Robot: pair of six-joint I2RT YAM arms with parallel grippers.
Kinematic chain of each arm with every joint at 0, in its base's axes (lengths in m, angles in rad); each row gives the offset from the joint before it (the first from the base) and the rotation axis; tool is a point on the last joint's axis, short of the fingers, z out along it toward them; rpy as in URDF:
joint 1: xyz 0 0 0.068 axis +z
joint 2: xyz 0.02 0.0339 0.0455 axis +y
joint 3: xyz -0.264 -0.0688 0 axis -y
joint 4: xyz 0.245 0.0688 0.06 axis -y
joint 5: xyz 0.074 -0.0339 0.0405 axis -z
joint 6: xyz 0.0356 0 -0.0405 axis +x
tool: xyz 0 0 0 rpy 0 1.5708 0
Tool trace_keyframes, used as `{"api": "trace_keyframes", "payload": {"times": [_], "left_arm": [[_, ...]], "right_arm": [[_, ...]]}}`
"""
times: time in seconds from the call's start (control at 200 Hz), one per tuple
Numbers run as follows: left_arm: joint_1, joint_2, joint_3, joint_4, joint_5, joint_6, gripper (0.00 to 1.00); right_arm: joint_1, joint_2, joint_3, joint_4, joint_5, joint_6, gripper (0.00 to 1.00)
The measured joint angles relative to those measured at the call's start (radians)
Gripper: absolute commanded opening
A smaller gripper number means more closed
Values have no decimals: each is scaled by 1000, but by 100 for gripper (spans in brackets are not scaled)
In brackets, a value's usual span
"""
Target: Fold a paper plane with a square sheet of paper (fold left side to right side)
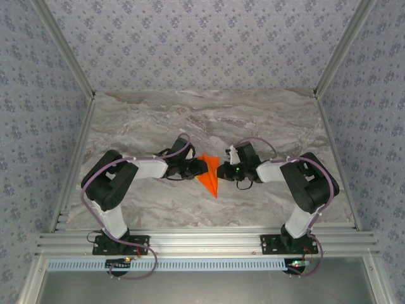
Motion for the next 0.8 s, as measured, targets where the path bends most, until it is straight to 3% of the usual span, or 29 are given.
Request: {"api": "trace_keyframes", "payload": {"times": [0.799], "left_arm": [[0, 0, 0, 0, 0, 0, 34]], "right_arm": [[0, 8, 32, -58, 15, -41, 7]]}}
